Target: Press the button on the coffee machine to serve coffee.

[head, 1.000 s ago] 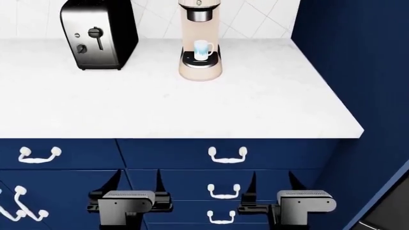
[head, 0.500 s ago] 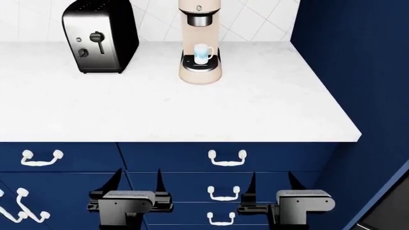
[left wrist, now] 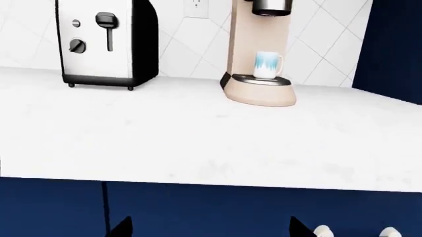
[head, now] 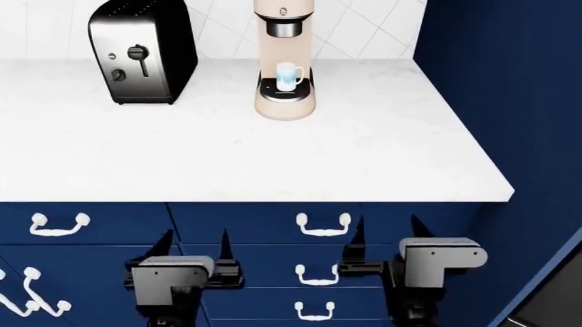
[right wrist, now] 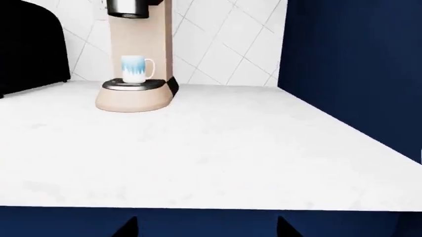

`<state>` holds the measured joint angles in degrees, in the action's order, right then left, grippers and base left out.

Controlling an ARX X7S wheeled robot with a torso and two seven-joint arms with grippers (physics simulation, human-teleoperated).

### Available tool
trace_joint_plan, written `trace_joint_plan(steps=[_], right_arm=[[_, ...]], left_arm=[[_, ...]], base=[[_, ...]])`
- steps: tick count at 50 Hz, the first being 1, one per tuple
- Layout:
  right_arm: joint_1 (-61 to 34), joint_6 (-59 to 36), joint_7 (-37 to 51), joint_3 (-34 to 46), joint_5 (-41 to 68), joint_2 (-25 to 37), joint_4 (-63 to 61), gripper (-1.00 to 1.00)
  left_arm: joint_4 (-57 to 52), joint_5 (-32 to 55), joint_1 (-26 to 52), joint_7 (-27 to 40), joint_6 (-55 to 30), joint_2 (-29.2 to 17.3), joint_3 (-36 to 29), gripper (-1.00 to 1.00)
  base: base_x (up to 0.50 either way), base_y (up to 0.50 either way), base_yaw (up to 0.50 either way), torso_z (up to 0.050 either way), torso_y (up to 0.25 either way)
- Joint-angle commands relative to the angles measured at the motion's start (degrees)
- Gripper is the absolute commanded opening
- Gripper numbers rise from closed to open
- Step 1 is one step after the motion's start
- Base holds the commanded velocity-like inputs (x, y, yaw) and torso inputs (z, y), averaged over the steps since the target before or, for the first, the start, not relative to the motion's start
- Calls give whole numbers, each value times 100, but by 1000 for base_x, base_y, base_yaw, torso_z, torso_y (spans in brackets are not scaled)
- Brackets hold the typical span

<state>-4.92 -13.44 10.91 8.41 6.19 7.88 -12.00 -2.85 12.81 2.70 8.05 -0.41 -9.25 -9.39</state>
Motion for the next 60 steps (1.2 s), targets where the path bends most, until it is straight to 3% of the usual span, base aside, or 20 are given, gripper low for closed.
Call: trace_joint_plan(steps=[1,2,10,26,28,35,46,60], right_arm=[[-1281,-4006,-1033,-710,-343,-608,-2936,100],[-1226,-3885,-1036,-662,-341,-567,-2865,100],[-1247,-3918,-906,-771,-137,-517,-2891,100],[-2570,-5093,-909,-1095,203,-256,-3122,100],[-2726,-5171,-893,-1082,192,-194,-3083,100],[-3283,-5654,-947,-1034,264,-27,-2919,100],[-3364,-5666,-904,-1014,242,130,-2843,100],[-3146,-5532,-926,-1129,342,120,-2864,100]], left_arm=[[-3766,787,551,-1156,-3988,-6,494,100],[-3692,771,514,-1162,-4525,-8,504,100],[-3766,754,645,-1076,-4550,-50,482,100],[-4091,1777,2072,-694,-6154,-83,1613,100],[-3910,2051,2318,-584,-6688,80,1842,100],[-3586,1841,3074,-449,-6776,-243,1729,100],[-2894,1150,3512,191,-6527,-38,1019,100],[-3202,1143,3325,200,-6350,-203,905,100]], base=[[0,0,0,0,0],[0,0,0,0,0],[0,0,0,0,0],[0,0,0,0,0],[0,0,0,0,0],[0,0,0,0,0],[0,0,0,0,0],[180,2,0,0,0]])
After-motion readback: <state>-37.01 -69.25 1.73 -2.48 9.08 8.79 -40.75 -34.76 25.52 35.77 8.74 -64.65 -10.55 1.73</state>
